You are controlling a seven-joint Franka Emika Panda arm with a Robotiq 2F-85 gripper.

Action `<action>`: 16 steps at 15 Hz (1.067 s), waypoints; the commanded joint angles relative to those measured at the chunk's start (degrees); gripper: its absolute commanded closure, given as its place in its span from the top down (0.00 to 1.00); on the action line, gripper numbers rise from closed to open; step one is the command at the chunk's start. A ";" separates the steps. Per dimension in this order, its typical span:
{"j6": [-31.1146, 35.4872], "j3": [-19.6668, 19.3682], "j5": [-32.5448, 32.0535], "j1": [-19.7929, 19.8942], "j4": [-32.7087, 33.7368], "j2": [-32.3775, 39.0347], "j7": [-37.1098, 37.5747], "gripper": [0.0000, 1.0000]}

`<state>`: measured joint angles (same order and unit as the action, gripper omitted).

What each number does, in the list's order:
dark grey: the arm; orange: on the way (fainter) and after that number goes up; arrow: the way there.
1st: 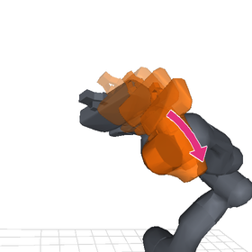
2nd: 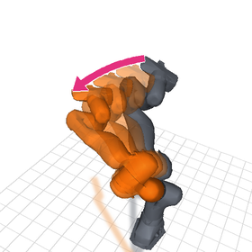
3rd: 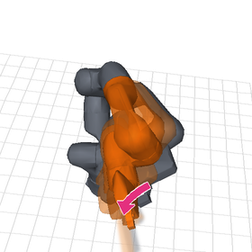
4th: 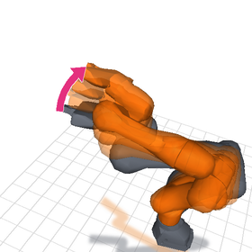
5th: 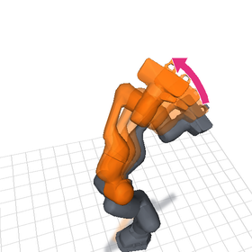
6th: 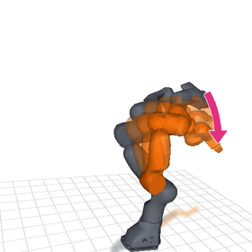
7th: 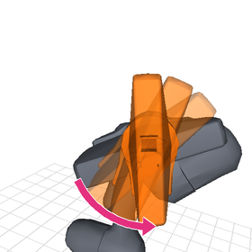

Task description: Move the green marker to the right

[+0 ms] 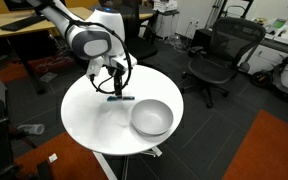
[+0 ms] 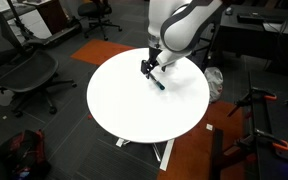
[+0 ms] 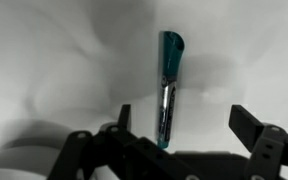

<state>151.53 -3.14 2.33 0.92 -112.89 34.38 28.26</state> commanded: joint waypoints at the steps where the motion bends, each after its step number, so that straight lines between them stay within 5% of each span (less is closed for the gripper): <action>1: -2.53 -1.08 2.14 -0.93 3.08 2.13 -2.28 1.00; 8: -3.36 -1.70 2.32 -1.10 5.62 5.17 -1.74 1.00; 9: -3.63 -1.69 2.39 -1.04 6.00 5.50 -1.76 0.82; 16: -5.25 -2.58 2.12 -1.48 7.87 6.75 -1.09 0.27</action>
<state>148.91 -4.45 2.66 0.67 -107.05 40.49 28.25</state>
